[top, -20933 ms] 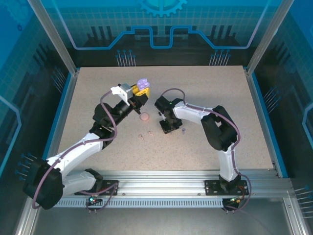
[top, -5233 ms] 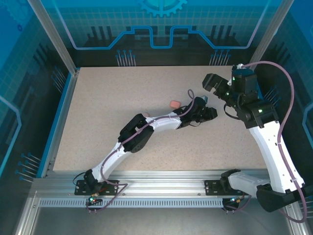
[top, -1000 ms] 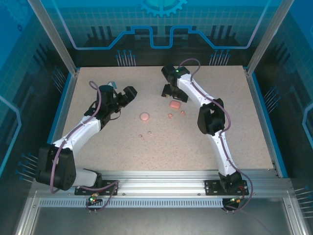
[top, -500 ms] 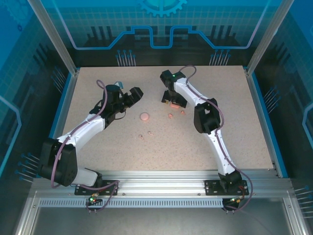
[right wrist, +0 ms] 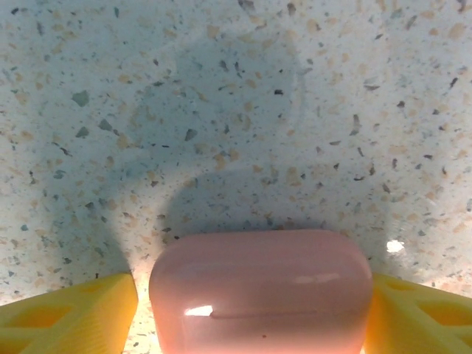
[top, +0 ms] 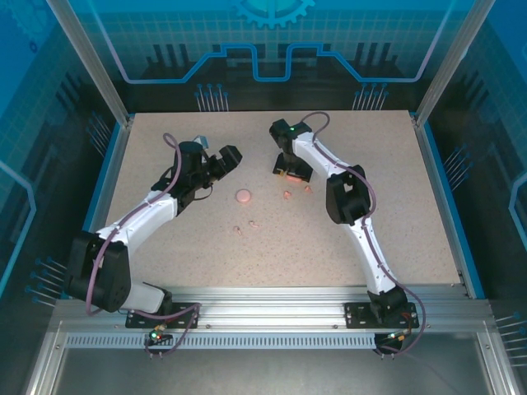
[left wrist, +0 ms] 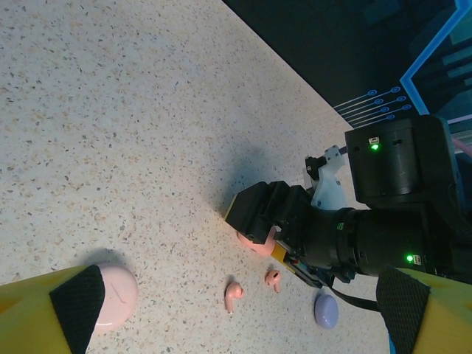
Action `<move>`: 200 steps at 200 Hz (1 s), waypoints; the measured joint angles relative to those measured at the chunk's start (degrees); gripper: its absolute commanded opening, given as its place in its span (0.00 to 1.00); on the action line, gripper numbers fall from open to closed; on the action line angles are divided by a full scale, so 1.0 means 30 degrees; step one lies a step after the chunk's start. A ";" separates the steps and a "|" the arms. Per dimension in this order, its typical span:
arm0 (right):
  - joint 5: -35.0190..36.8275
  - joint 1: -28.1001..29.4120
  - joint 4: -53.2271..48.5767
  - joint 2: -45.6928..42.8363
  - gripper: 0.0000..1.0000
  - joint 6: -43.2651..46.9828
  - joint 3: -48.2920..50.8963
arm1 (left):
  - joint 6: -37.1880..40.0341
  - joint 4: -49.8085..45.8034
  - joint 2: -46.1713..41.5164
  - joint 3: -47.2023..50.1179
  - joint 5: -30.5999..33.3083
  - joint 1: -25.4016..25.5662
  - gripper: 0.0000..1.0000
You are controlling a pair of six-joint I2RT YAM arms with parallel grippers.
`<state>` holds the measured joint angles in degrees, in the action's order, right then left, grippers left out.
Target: Insert the wireless bluetooth earbuds into the charging case
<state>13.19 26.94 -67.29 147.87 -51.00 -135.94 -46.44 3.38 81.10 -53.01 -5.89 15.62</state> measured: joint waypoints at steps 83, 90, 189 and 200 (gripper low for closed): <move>-0.0933 -0.0408 0.1464 -0.1049 0.75 0.1049 0.2055 | 0.0080 0.0029 0.0117 -0.0175 -0.0007 0.0452 0.99; -0.0991 -0.0423 0.1479 -0.1056 0.75 0.1304 0.2069 | 0.0087 0.0036 0.0117 -0.0219 -0.0007 0.0481 0.99; -0.1253 -0.0517 0.1253 -0.1115 0.56 0.1843 0.2084 | 0.0102 0.0299 0.0736 -0.0415 -0.0007 0.1268 0.99; -0.1268 -0.0517 0.1268 -0.1151 0.54 0.1785 0.2091 | 0.0102 0.0423 0.0780 -0.0364 -0.0051 0.1268 0.99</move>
<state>9.39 25.39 -63.48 144.42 -45.65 -129.67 -46.13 4.64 83.44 -54.11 -6.04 19.42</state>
